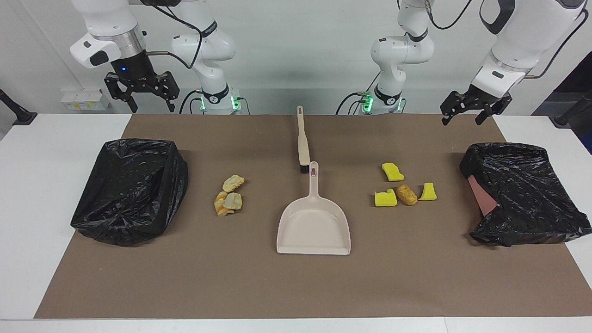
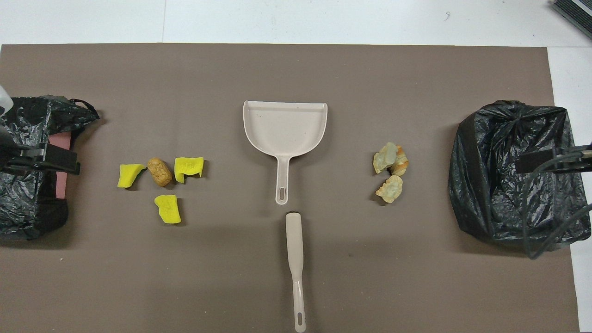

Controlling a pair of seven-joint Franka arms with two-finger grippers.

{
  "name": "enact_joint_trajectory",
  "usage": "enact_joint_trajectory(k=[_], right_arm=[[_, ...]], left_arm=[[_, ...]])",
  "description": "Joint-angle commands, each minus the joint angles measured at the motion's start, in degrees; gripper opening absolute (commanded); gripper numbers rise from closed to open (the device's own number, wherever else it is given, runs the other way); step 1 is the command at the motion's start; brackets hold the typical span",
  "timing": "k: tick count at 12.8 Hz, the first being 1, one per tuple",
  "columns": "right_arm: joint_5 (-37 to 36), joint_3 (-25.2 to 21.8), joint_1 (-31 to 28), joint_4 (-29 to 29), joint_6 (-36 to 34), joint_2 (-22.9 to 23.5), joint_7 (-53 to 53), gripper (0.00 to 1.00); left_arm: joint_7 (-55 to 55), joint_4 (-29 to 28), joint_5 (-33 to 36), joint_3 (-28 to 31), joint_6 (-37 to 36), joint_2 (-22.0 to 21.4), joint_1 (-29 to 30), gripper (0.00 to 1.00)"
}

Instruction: Sweep and dump trash in bin

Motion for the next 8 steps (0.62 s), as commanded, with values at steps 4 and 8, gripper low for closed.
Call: enact_joint_trajectory(k=[4, 8], right_arm=[[0.5, -0.2, -1.2, -0.5, 0.5, -0.3, -1.2, 1.0], [0.5, -0.2, -1.2, -1.4, 0.4, -1.0, -1.8, 1.0]], left_arm=[[-0.4, -6.0, -0.6, 0.5, 4.9, -1.1, -4.9, 1.0], [-1.5, -15.9, -2.4, 0.5, 14.0, -3.2, -9.2, 1.0]])
